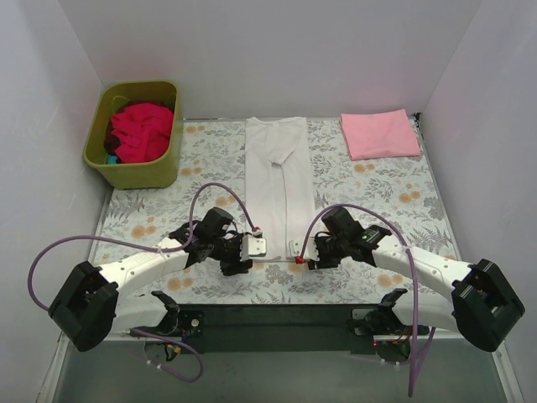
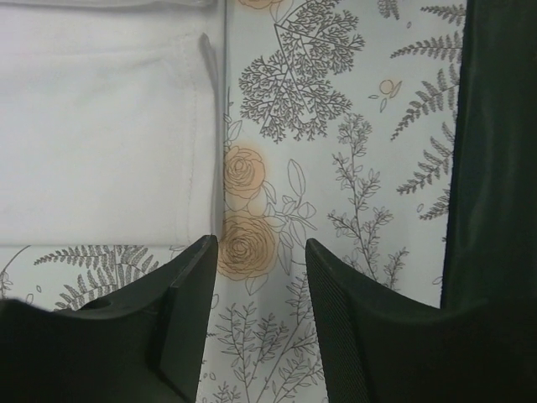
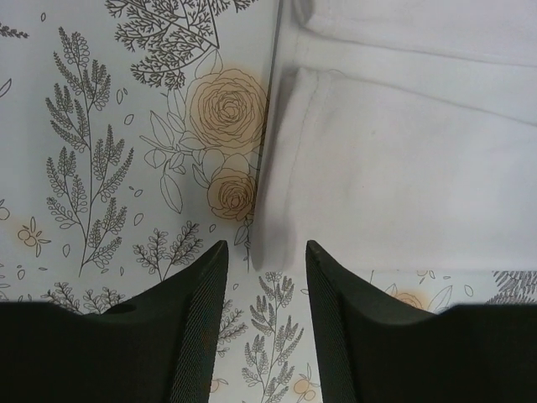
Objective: Fold and stack the t-shirts
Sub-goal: Fold the tshirt
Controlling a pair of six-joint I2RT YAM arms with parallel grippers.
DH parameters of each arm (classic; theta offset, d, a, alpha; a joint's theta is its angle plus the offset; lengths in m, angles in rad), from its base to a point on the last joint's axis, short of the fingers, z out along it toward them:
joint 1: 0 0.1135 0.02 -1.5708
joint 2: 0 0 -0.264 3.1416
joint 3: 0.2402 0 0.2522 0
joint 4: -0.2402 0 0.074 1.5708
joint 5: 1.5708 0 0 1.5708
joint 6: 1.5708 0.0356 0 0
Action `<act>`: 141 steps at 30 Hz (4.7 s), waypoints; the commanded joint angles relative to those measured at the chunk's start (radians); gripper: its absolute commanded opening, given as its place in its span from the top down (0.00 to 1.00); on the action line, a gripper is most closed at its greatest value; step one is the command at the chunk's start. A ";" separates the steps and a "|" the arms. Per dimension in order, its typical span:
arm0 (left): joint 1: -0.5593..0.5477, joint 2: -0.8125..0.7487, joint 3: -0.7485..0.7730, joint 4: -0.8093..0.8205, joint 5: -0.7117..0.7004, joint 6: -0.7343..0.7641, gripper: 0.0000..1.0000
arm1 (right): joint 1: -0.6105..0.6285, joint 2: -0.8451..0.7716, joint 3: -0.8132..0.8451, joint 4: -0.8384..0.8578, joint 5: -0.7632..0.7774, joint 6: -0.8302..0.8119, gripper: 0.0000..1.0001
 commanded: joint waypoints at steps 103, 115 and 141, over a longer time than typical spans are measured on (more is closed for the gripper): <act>0.442 0.875 0.977 -0.063 0.162 0.220 1.00 | -0.352 0.865 1.016 -0.171 -0.123 -0.354 0.99; 0.457 0.836 1.060 -0.001 0.058 0.044 0.56 | -0.371 0.861 1.198 -0.107 -0.079 -0.142 0.43; 0.368 0.564 0.554 0.242 0.499 -0.977 0.44 | -0.363 0.663 0.821 -0.237 -0.531 0.552 0.60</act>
